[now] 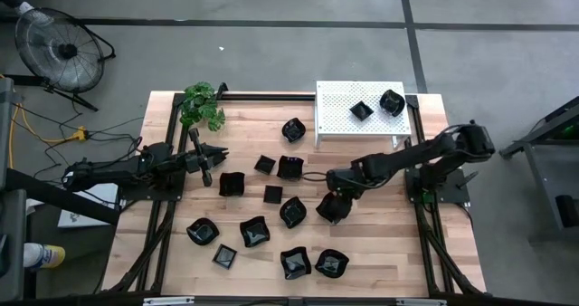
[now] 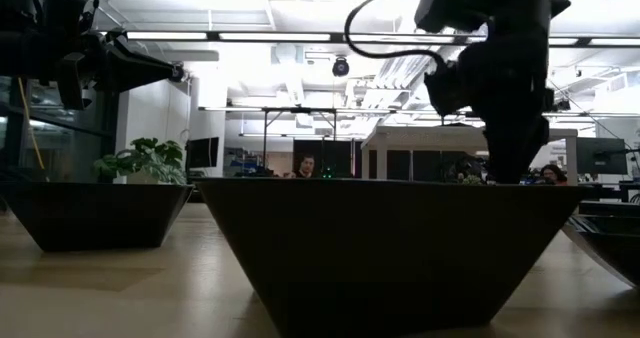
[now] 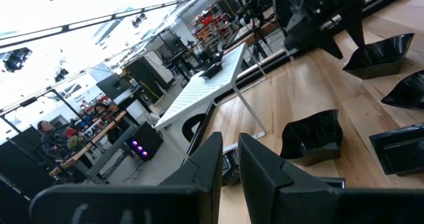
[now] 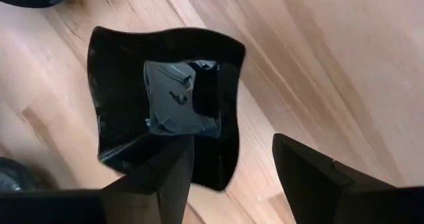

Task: Pick & Place Mini shaped plates
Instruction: Put the distorted square plate on the shelf

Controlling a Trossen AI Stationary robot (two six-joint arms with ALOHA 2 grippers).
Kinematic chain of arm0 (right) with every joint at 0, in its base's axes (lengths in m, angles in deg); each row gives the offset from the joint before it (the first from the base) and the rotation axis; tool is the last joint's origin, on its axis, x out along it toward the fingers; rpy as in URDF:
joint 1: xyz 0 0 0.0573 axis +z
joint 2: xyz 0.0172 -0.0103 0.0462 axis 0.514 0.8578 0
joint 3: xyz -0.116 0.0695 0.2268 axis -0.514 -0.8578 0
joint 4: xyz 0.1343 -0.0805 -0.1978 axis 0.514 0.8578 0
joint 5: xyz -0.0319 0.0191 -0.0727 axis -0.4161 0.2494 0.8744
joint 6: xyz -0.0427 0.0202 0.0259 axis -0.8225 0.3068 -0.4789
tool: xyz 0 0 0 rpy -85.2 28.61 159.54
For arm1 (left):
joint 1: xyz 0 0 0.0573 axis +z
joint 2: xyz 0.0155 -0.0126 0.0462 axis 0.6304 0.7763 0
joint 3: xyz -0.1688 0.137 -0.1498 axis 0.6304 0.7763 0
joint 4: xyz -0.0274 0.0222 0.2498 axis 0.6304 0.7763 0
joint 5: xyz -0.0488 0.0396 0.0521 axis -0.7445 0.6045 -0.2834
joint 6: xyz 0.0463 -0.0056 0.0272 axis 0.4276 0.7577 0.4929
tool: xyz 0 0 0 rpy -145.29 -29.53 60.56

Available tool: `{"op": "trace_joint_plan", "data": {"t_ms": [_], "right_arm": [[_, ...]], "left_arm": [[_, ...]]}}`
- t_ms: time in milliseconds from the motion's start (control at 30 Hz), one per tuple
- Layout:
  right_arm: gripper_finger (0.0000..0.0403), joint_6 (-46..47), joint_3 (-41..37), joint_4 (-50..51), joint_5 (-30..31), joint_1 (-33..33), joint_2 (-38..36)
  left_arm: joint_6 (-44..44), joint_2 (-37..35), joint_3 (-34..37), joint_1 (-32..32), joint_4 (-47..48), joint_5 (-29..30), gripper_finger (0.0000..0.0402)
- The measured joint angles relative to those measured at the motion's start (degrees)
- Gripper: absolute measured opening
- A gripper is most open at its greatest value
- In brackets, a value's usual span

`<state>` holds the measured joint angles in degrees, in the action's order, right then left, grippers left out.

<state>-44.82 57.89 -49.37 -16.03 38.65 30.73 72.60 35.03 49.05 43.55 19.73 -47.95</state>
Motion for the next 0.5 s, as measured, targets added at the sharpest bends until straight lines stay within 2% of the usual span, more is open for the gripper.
{"op": "trace_joint_plan", "data": {"t_ms": [267,500], "right_arm": [[0.0185,-1.46,0.00,-3.56,-0.16,-1.51,3.02],[0.0132,-1.88,0.00,-3.54,-0.30,-1.76,3.04]], "left_arm": [[0.00,0.00,0.00,0.02,0.01,0.02,0.0046],[0.00,0.00,0.00,0.02,0.00,0.00,0.0046]]}}
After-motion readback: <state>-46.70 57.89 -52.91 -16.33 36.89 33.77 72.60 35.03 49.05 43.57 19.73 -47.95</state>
